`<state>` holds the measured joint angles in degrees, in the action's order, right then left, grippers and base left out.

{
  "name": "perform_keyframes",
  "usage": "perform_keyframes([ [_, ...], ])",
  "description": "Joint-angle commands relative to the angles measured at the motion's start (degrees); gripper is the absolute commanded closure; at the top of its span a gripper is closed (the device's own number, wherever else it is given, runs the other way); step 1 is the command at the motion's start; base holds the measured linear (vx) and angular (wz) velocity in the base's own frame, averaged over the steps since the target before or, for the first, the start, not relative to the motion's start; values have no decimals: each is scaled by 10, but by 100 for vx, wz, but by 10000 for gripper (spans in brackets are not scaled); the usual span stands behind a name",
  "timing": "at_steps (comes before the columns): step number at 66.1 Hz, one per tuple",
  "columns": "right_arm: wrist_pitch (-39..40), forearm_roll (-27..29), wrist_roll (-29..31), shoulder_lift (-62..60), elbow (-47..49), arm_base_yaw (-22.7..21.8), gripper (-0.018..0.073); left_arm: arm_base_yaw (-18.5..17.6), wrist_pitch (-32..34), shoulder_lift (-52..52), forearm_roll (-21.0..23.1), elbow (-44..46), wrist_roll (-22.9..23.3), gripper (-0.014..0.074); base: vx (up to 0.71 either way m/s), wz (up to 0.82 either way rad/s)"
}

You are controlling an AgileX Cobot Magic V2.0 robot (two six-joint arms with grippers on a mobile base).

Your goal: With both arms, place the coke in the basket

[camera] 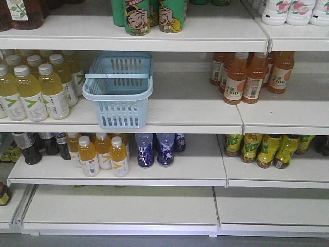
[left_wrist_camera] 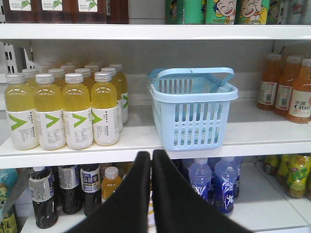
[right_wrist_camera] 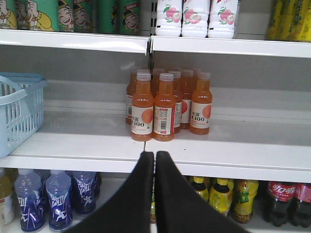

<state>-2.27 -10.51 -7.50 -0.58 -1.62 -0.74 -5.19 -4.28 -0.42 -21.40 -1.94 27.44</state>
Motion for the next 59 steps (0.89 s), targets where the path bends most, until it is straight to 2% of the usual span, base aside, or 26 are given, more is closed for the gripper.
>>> perform_keyframes([
  [1,40,-5,1,-11,-6,-3,564,-3,36,-11,4,1,5,603,6,1],
  [59,40,-5,1,-11,-6,-3,564,-3,36,-11,4,1,5,603,4,-1],
])
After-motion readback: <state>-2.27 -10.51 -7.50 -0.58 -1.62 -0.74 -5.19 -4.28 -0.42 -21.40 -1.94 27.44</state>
